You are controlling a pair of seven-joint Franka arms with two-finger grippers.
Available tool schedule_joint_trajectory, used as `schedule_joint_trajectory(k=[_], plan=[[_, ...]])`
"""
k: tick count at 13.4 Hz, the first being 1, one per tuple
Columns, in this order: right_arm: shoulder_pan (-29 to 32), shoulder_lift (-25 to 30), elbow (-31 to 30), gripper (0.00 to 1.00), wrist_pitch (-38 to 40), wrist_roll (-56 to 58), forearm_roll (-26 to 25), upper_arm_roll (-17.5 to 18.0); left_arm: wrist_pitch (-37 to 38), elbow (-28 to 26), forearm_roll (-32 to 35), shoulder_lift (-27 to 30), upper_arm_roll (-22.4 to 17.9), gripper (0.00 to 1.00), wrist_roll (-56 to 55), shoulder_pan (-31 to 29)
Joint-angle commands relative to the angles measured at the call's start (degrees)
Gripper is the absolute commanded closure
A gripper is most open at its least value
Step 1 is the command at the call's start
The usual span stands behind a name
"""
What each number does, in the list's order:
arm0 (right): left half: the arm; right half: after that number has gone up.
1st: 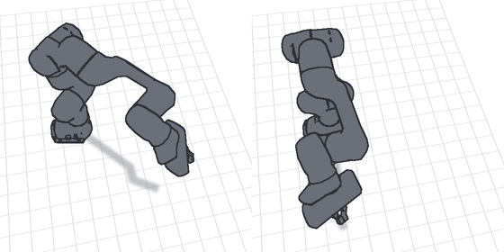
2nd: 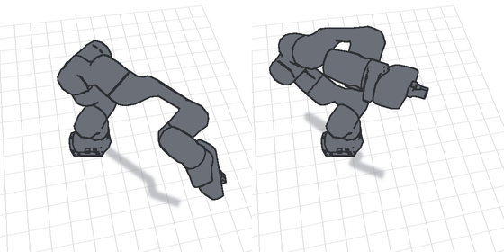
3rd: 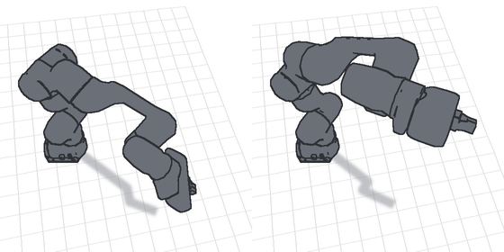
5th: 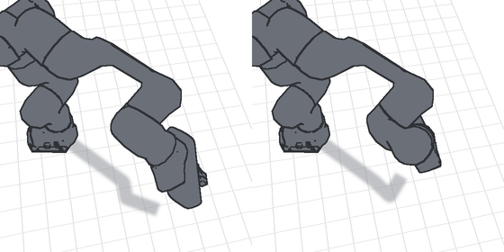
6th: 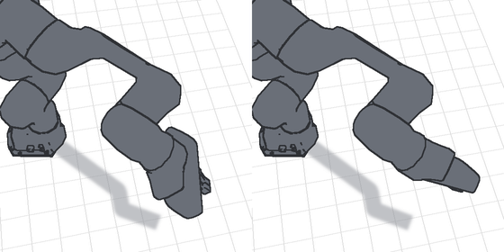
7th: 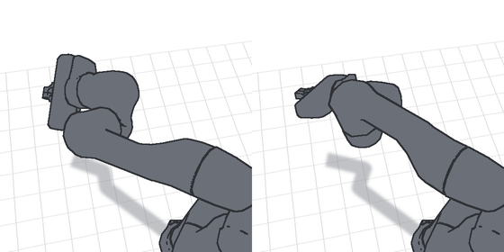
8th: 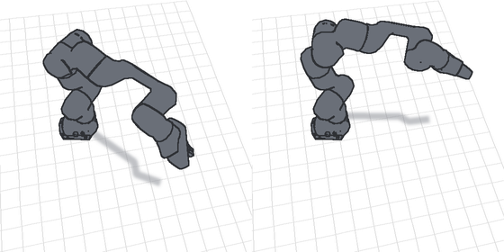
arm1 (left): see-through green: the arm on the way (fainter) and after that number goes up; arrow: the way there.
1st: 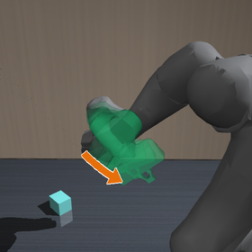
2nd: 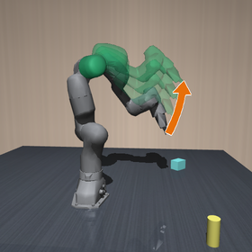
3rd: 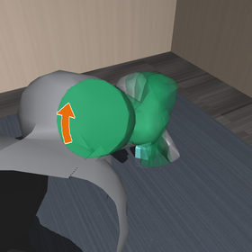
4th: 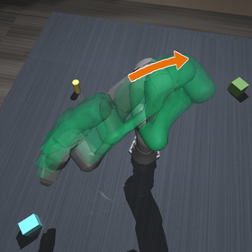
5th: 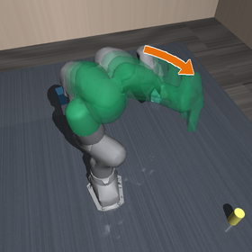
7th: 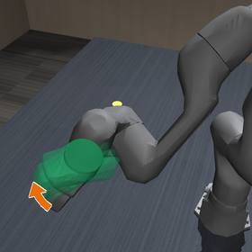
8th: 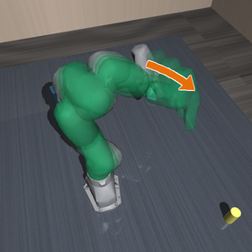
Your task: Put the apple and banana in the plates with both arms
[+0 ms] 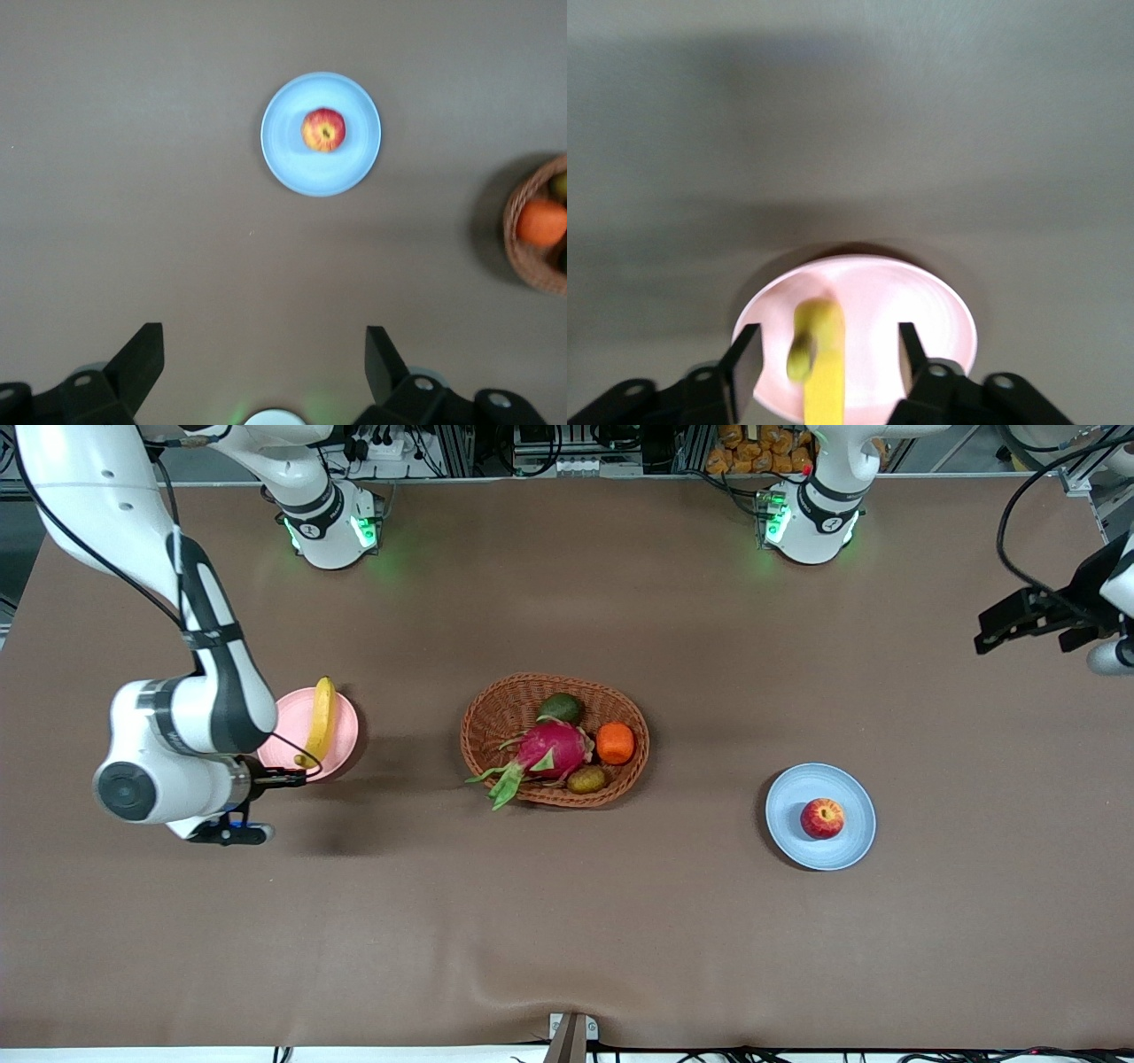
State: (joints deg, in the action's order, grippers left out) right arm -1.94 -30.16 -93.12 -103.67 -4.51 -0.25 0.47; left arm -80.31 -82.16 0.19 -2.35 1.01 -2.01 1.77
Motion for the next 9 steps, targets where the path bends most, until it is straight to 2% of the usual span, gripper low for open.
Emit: schedule_joint_trajectory(k=[1, 3, 6, 9], plan=[[0.81, -0.07, 13.1, 0.0, 12.23, 0.29, -0.72, 1.03, 0.6, -2.74, -1.33, 2.88, -0.84, 0.0, 1.84, 0.96], [-0.16, 0.28, 20.66, 0.0, 17.08, 0.29, -1.42, 1.03, 0.51, -5.45, -1.33, 4.98, -0.31, 0.0, 1.05, 0.96], [-0.51, 1.07, 30.43, 0.0, 28.05, 0.2, -1.07, 1.38, 0.51, -6.78, -2.82, 6.3, 0.65, 0.0, 0.26, 0.17], [-0.87, 9.4, 30.29, 0.0, 31.07, -0.41, -0.28, 1.29, 0.42, -8.72, -2.56, 7.8, 2.84, 0.0, -3.24, -0.27]])
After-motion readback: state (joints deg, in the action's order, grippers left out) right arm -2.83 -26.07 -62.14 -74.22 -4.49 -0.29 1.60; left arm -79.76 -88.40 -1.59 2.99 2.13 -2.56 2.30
